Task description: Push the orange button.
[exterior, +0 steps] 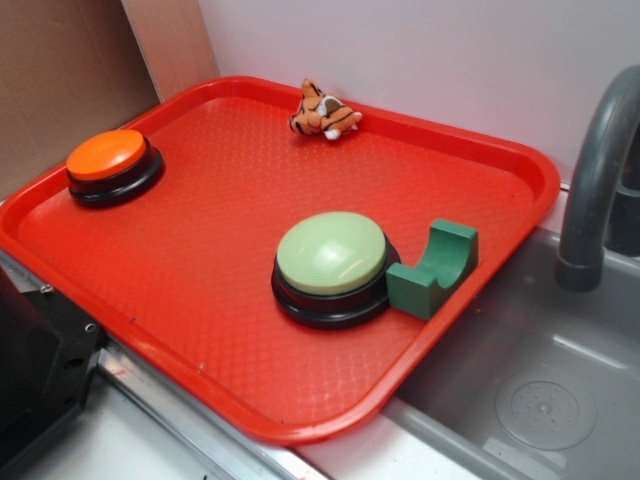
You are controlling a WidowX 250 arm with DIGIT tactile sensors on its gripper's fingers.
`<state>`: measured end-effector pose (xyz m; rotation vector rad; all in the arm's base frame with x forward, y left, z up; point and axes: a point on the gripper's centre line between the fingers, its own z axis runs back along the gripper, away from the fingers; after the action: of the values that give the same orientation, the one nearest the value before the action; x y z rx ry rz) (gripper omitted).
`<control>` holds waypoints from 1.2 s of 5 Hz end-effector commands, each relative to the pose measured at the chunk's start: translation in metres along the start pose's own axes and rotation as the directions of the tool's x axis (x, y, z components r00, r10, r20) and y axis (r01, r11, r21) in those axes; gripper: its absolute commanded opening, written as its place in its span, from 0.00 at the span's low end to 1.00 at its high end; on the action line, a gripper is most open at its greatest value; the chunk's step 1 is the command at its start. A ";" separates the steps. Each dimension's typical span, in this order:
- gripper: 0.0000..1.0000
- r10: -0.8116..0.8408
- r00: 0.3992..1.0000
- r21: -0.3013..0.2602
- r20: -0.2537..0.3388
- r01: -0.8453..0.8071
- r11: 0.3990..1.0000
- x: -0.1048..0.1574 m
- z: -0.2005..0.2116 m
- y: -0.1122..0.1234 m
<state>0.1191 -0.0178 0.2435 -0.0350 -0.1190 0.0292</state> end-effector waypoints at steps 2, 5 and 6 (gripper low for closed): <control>1.00 0.234 0.972 0.130 0.000 -0.232 0.964 0.046 -0.046 0.050; 1.00 0.833 0.548 0.071 0.079 -0.836 0.544 0.069 -0.122 0.191; 1.00 0.903 0.398 0.048 0.162 -0.917 0.396 0.055 -0.131 0.195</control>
<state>0.2027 0.1661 0.0965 0.0265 -0.1182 1.1623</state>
